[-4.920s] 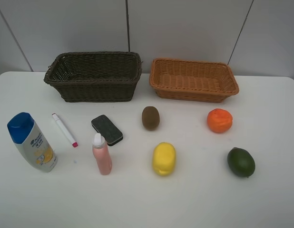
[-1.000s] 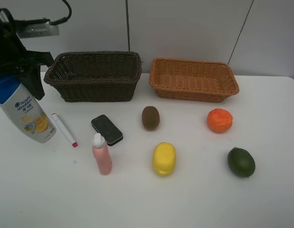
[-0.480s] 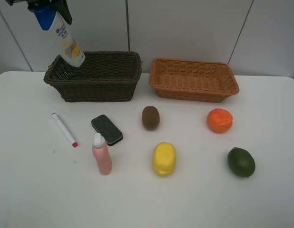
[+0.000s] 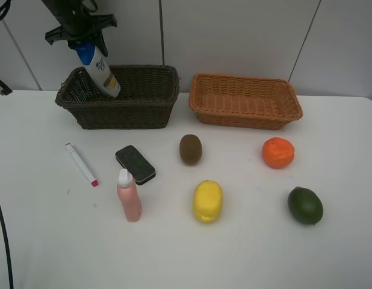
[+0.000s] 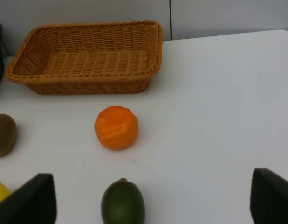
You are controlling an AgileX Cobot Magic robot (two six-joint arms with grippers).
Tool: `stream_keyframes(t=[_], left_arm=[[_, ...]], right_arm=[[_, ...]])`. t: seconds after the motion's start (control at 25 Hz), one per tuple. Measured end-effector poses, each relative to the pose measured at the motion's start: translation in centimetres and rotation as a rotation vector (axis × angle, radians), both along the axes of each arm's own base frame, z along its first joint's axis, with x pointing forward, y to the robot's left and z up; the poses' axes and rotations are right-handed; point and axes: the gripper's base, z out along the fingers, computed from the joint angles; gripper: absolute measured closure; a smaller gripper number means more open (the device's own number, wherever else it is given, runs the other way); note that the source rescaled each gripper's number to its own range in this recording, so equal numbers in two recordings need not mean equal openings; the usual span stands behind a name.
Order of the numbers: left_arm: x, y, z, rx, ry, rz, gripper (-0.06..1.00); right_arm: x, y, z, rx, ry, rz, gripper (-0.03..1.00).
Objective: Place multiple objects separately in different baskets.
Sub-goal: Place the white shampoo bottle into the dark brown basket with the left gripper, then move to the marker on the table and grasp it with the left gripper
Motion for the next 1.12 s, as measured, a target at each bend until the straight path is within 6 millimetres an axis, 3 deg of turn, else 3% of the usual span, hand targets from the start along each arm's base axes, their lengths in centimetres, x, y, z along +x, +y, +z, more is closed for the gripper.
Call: stream_keyframes(t=[0.2,0.24,0.28,0.36,0.48,0.64,0.8,0.92,1.04,1.12], left_arm=[[0.2,0.1,-1.1,0.063,0.000,-0.096,0.65],[0.2,0.1,-1.1,0.070,-0.003,-0.113,0.60],[0.2,0.1,-1.1,0.073,-0.007,-0.123,0.48],[0.2,0.1,-1.1,0.071,-0.007,-0.125,0.14],[0.2,0.1,-1.0,0.069,-0.008,-0.122,-0.02],[-0.1,0.0,0.4,0.058,-0.033,-0.115,-0.05],[-1.2,0.1,5.1,0.038,-0.114,-0.090,-0.06],[-2.8,-0.1,9.1,-0.010,-0.167,-0.076,-0.06],[-4.9,-0.1,11.4,-0.043,-0.154,-0.078,-0.06],[-6.9,0.0,11.8,-0.049,-0.101,-0.070,-0.06]], right_arm=[[0.0,0.0,0.0,0.000,0.000,0.000,0.01],[0.0,0.0,0.0,0.000,0.000,0.000,0.01],[0.0,0.0,0.0,0.000,0.000,0.000,0.01],[0.0,0.0,0.0,0.000,0.000,0.000,0.01],[0.0,0.0,0.0,0.000,0.000,0.000,0.01],[0.0,0.0,0.0,0.000,0.000,0.000,0.01],[0.0,0.0,0.0,0.000,0.000,0.000,0.01],[0.0,0.0,0.0,0.000,0.000,0.000,0.01],[0.0,0.0,0.0,0.000,0.000,0.000,0.01],[0.0,0.0,0.0,0.000,0.000,0.000,0.01]])
